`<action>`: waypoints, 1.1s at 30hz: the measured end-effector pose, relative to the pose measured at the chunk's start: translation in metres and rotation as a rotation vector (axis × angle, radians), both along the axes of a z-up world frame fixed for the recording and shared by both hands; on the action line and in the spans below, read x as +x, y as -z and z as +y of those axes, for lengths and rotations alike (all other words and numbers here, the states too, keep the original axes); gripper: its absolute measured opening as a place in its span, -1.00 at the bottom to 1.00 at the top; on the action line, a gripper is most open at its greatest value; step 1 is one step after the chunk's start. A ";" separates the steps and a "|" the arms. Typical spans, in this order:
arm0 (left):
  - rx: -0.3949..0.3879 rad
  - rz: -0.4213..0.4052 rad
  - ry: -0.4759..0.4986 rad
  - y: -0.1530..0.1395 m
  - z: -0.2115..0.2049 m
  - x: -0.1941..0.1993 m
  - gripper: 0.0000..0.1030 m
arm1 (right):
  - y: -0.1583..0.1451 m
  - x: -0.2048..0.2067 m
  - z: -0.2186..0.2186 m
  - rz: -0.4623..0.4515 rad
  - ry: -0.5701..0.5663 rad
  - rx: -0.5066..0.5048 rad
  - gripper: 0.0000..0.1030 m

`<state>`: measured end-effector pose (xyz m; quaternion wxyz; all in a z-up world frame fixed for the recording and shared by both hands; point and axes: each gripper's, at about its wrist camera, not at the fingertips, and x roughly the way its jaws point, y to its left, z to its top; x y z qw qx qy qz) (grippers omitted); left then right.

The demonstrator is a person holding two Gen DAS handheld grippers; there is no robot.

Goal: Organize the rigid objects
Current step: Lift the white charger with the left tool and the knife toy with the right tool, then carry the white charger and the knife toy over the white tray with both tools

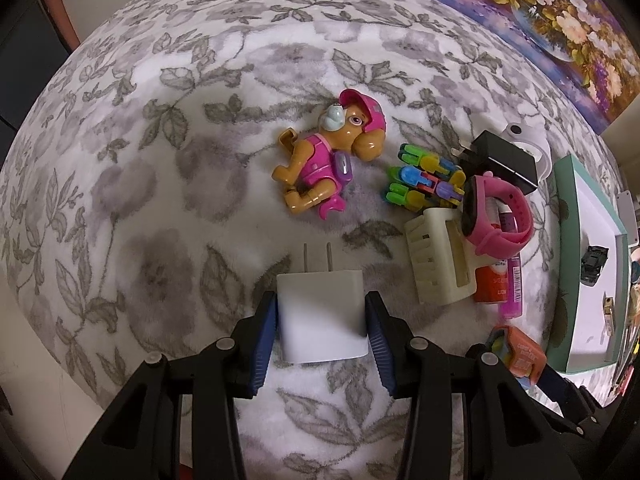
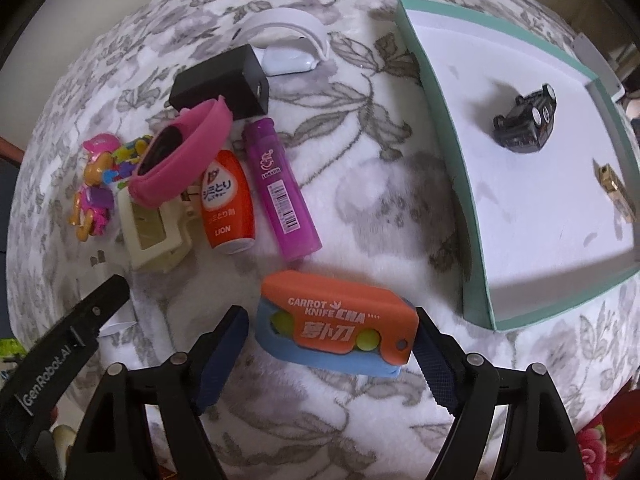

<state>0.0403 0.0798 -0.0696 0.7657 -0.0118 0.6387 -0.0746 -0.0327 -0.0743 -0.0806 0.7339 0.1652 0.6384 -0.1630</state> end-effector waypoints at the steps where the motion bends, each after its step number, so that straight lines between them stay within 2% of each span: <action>1: 0.001 0.002 0.000 0.002 -0.001 0.001 -0.11 | 0.001 0.001 0.002 0.002 -0.005 -0.005 0.59; 6: 0.020 0.007 0.004 0.008 -0.004 0.002 -0.11 | 0.005 0.010 0.013 -0.005 -0.031 -0.040 0.46; 9: 0.033 0.007 0.007 0.011 -0.007 0.001 -0.11 | 0.006 0.011 0.014 -0.010 -0.048 -0.036 0.46; 20: 0.033 -0.015 -0.021 0.007 -0.004 0.000 -0.14 | -0.007 0.005 0.003 -0.050 -0.083 0.042 0.46; 25: 0.029 -0.056 -0.045 -0.008 0.001 -0.001 -0.14 | -0.025 0.001 -0.006 -0.085 -0.081 0.064 0.46; 29: 0.036 -0.119 -0.052 -0.032 -0.001 0.000 -0.14 | -0.052 -0.003 -0.014 -0.156 -0.079 0.084 0.46; 33: 0.012 -0.177 -0.040 -0.059 -0.011 -0.001 -0.14 | -0.076 -0.007 -0.028 -0.230 -0.071 0.053 0.46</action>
